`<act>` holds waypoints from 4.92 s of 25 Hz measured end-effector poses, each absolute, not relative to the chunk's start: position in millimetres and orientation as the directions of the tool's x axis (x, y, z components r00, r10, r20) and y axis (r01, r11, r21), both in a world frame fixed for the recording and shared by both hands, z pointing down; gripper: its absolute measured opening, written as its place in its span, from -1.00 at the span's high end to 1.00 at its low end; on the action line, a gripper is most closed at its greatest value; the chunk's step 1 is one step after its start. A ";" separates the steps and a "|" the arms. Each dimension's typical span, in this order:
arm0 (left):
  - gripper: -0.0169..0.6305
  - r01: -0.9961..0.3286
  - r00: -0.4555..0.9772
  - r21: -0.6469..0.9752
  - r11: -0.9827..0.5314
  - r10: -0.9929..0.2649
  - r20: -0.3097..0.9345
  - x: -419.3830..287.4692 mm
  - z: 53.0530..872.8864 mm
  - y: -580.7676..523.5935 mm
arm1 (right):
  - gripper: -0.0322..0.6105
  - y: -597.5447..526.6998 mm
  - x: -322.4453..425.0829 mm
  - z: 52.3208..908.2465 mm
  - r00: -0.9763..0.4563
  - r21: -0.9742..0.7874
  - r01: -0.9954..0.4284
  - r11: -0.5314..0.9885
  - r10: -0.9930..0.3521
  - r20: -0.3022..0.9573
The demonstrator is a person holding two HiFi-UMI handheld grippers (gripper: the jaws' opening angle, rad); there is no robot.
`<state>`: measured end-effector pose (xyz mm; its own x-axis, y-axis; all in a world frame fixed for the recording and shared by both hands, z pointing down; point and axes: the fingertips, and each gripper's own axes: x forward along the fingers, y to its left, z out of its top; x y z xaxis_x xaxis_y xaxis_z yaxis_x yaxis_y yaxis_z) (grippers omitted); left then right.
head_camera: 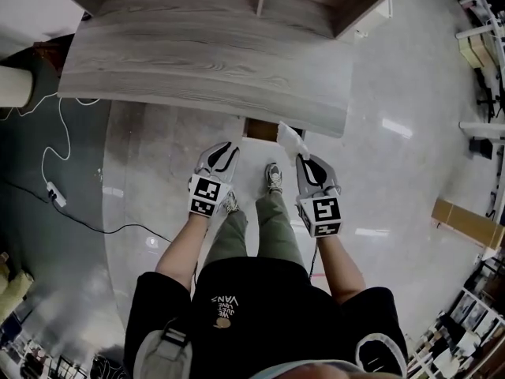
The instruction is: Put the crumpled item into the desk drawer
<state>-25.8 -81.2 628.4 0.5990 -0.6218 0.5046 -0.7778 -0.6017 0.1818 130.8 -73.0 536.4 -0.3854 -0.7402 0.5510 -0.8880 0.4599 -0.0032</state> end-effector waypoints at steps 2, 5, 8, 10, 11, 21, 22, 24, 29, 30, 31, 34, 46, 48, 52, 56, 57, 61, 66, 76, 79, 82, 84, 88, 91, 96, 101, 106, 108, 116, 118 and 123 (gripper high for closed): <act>0.65 -0.778 0.596 0.179 -0.602 -0.617 0.513 -24.7 637.1 -83.8 | 0.84 -75.4 128.2 542.5 -0.391 0.011 -0.879 0.477 -0.733 0.557; 0.59 -0.775 0.602 0.194 -0.601 -0.611 0.515 -21.5 648.4 -84.9 | 0.84 -77.4 126.8 553.1 -0.392 0.029 -0.867 0.497 -0.717 0.577; 0.46 -0.773 0.607 0.212 -0.598 -0.600 0.521 -19.5 660.4 -83.4 | 0.84 -79.3 126.2 564.7 -0.392 0.049 -0.851 0.523 -0.695 0.603; 0.44 -0.771 0.608 0.216 -0.599 -0.592 0.528 -17.9 667.4 -82.9 | 0.84 -82.5 125.4 569.4 -0.394 0.077 -0.833 0.548 -0.685 0.613; 0.44 -0.770 0.608 0.214 -0.601 -0.589 0.532 -17.2 670.3 -83.0 | 0.84 -84.6 124.7 570.7 -0.395 0.095 -0.822 0.562 -0.682 0.616; 0.43 -0.768 0.600 0.203 -0.607 -0.573 0.559 -12.4 695.0 -87.2 | 0.84 -92.5 117.0 596.4 -0.400 0.289 -0.633 0.718 -0.623 0.673; 0.43 -0.763 0.601 0.196 -0.615 -0.567 0.563 -10.3 696.9 -87.6 | 0.84 -93.6 116.3 598.4 -0.397 0.309 -0.611 0.729 -0.620 0.677; 0.43 -0.752 0.606 0.183 -0.633 -0.555 0.570 -6.5 701.1 -88.9 | 0.84 -96.5 114.4 602.4 -0.390 0.343 -0.575 0.743 -0.617 0.683; 0.43 -0.745 0.613 0.185 -0.641 -0.549 0.568 -0.4 705.9 -94.0 | 0.84 -103.1 113.1 616.2 -0.383 0.362 -0.540 0.760 -0.605 0.698; 0.43 -0.744 0.615 0.185 -0.642 -0.549 0.567 0.8 706.4 -95.0 | 0.84 -104.3 112.7 618.9 -0.383 0.362 -0.537 0.762 -0.602 0.701; 0.43 -0.742 0.616 0.186 -0.644 -0.547 0.566 2.0 707.0 -95.7 | 0.84 -105.2 112.0 621.5 -0.382 0.362 -0.533 0.765 -0.599 0.703; 0.43 -0.738 0.620 0.187 -0.648 -0.543 0.566 4.7 709.2 -96.2 | 0.84 -106.2 108.9 628.1 -0.381 0.364 -0.520 0.772 -0.591 0.711; 0.43 -0.744 0.620 0.195 -0.639 -0.552 0.558 6.6 718.7 -97.0 | 0.84 -115.0 105.8 649.0 -0.371 0.364 -0.510 0.779 -0.581 0.725; 0.43 -0.744 0.618 0.197 -0.638 -0.545 0.567 5.8 721.6 -96.1 | 0.84 -117.0 105.2 651.9 -0.366 0.363 -0.511 0.779 -0.580 0.728; 0.43 -0.740 0.620 0.200 -0.642 -0.537 0.572 6.9 724.5 -97.2 | 0.84 -120.7 105.3 658.7 -0.359 0.353 -0.520 0.778 -0.574 0.736; 0.43 -0.732 0.629 0.203 -0.651 -0.530 0.569 11.6 724.7 -97.6 | 0.84 -122.8 107.9 662.6 -0.358 0.335 -0.535 0.775 -0.567 0.742; 0.43 -0.729 0.631 0.203 -0.654 -0.527 0.569 12.4 725.0 -97.4 | 0.84 -123.1 108.2 663.5 -0.358 0.332 -0.538 0.775 -0.567 0.742; 0.43 -0.721 0.639 0.206 -0.662 -0.519 0.568 12.2 728.9 -99.6 | 0.84 -124.7 106.1 670.0 -0.357 0.325 -0.538 0.778 -0.559 0.748; 0.43 -0.712 0.645 0.205 -0.671 -0.511 0.568 13.1 730.0 -101.6 | 0.84 -126.4 105.2 673.5 -0.355 0.326 -0.532 0.781 -0.556 0.752; 0.43 -0.702 0.655 0.216 -0.678 -0.497 0.568 11.7 732.3 -102.2 | 0.84 -127.9 105.8 679.0 -0.343 0.313 -0.564 0.764 -0.561 0.753; 0.43 -0.703 0.655 0.222 -0.676 -0.493 0.573 12.2 733.0 -101.7 | 0.84 -127.9 106.4 679.0 -0.342 0.311 -0.571 0.760 -0.565 0.751; 0.43 -0.706 0.651 0.215 -0.675 -0.498 0.572 11.7 734.9 -102.3 | 0.83 -127.5 107.7 680.6 -0.338 0.306 -0.584 0.752 -0.568 0.751; 0.43 -0.708 0.648 0.210 -0.674 -0.503 0.572 12.0 736.3 -103.0 | 0.81 -127.8 111.1 682.2 -0.331 0.298 -0.603 0.740 -0.572 0.751; 0.43 -0.711 0.647 0.208 -0.672 -0.509 0.567 14.4 736.4 -103.2 | 0.75 -125.6 119.6 684.5 -0.321 0.276 -0.637 0.720 -0.573 0.754; 0.43 -0.709 0.654 0.213 -0.673 -0.512 0.557 15.6 732.8 -103.3 | 0.70 -122.0 125.0 681.4 -0.317 0.257 -0.662 0.704 -0.573 0.756; 0.43 -0.713 0.652 0.219 -0.666 -0.516 0.556 13.2 730.6 -102.5 | 0.67 -115.1 130.0 670.3 -0.312 0.247 -0.685 0.685 -0.582 0.750; 0.43 -0.716 0.650 0.223 -0.661 -0.516 0.557 13.0 729.8 -100.5 | 0.67 -106.9 135.4 662.0 -0.304 0.245 -0.707 0.663 -0.598 0.741; 0.43 -0.716 0.640 0.180 -0.674 -0.532 0.554 11.2 724.3 -106.4 | 0.67 -104.4 138.7 662.4 -0.302 0.238 -0.716 0.656 -0.598 0.742; 0.43 -0.719 0.644 0.208 -0.663 -0.524 0.557 13.2 728.4 -102.9 | 0.67 -103.4 140.1 663.3 -0.301 0.236 -0.718 0.655 -0.597 0.743; 0.43 -0.721 0.643 0.219 -0.658 -0.516 0.566 10.0 726.6 -99.4 | 0.68 -104.6 138.2 654.3 -0.305 0.233 -0.737 0.634 -0.620 0.723; 0.43 -0.719 0.643 0.214 -0.661 -0.517 0.565 8.1 722.4 -98.6 | 0.68 -104.4 137.1 651.6 -0.312 0.220 -0.746 0.628 -0.623 0.717; 0.43 -0.717 0.646 0.203 -0.667 -0.526 0.554 1.1 705.7 -93.7 | 0.80 -101.0 136.8 643.9 -0.309 0.205 -0.775 0.598 -0.641 0.702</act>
